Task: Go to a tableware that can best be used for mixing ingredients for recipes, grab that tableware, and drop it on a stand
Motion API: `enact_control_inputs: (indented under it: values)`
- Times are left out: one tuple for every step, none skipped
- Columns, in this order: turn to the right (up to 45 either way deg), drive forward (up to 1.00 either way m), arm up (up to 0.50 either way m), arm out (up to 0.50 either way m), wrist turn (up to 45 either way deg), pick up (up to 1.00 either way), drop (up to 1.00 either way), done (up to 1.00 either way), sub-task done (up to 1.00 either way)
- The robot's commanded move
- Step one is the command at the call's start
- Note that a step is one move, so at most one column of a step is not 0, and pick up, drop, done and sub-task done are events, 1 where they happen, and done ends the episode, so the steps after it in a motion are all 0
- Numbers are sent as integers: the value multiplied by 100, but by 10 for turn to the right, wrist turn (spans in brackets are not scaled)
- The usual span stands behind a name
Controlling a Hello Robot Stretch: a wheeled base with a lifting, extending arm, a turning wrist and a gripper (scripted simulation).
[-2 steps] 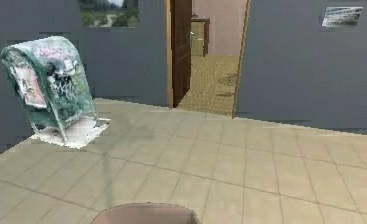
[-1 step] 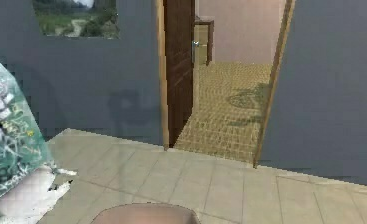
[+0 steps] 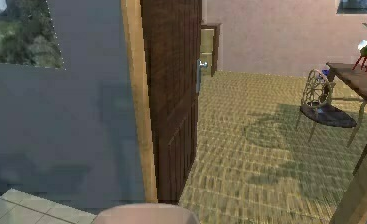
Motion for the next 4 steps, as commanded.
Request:
enact_control_inputs:
  values:
    - [150, 0, 0, 0, 0, 0, 0, 0, 0]
    - [0, 100, 0, 0, 0, 0, 0, 0, 0]
    - [180, 0, 0, 0, 0, 0, 0, 0, 0]
    - [0, 5, 0, 0, 0, 0, 0, 0, 0]
